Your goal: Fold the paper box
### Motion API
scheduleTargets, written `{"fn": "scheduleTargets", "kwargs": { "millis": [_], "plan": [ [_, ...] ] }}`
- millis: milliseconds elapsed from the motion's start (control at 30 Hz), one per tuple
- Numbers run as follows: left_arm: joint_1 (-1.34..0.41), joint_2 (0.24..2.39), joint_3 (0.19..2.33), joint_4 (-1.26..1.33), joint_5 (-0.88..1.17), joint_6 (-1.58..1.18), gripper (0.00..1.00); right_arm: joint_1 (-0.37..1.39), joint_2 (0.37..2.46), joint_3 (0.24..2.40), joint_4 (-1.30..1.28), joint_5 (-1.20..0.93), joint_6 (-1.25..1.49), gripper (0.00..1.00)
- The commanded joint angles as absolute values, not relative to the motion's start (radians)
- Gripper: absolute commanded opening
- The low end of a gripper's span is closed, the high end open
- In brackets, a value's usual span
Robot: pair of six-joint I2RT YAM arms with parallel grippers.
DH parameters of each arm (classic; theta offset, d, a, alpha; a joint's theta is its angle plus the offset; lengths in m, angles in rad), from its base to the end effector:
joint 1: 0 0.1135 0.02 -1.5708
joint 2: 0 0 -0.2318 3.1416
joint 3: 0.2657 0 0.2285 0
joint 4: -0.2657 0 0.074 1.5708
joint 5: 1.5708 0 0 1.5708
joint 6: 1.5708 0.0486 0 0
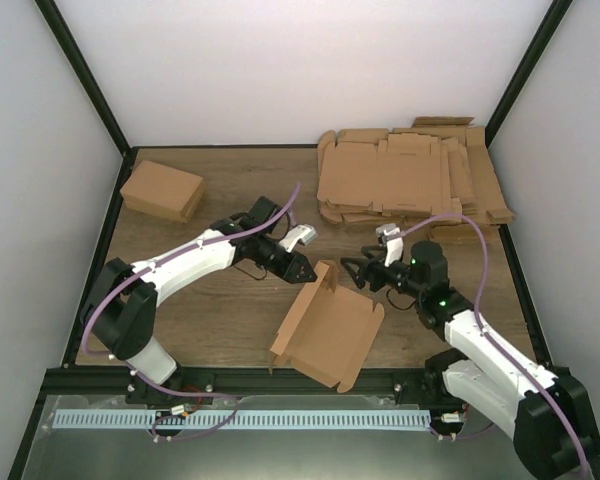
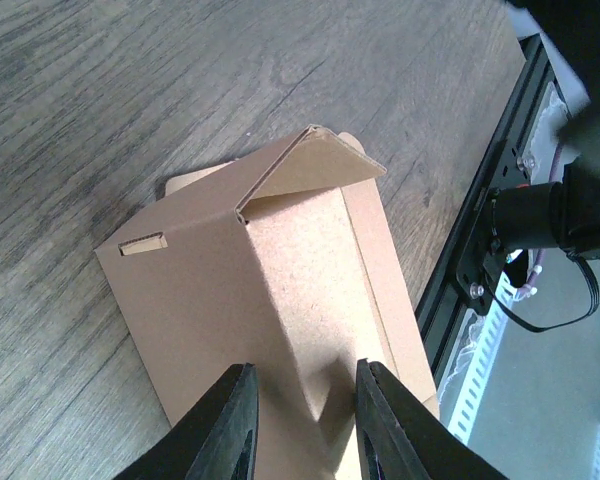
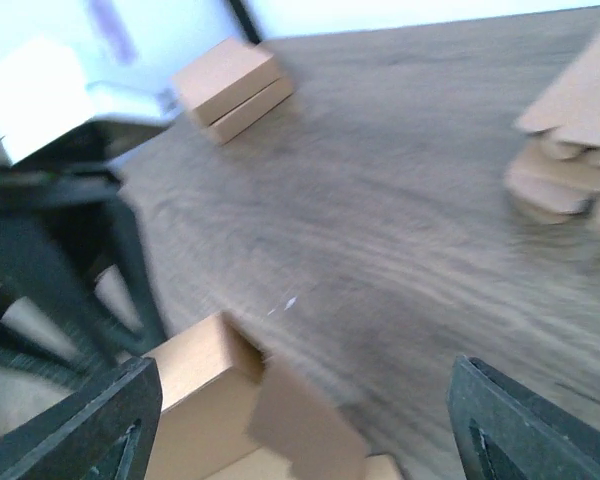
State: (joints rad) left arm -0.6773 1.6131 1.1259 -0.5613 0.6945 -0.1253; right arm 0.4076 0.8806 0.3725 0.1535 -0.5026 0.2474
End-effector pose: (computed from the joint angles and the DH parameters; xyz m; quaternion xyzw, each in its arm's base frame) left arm 0.2207 -0.2174 0.1984 0.3321 0.8501 -0.3975 0.0951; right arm 0.1776 0.1022 0.1969 -0.2052 0.7810 0.3712 0.4583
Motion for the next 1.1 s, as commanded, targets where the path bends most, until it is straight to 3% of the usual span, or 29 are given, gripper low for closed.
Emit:
{"fn": "scheduleTargets", "kwargs": {
  "millis": [0,367,1067],
  "plan": [
    [-0.675,1.629,1.103,-0.559,0.681,-0.104,0.3,0.355,0.899,0.418,0.103,-0.29,0.322,0.78],
    [-0.675,1.623,1.101,-0.546,0.693,-0.11,0.3,0.399,1.223,0.508,0.166,-0.537,0.104,0.53],
    [-0.667,1.644,1.113,-0.548,0.737,-0.076,0.3,0.596,1.261,0.52,0.141,-0.428,-0.049,0.45]
  ]
}}
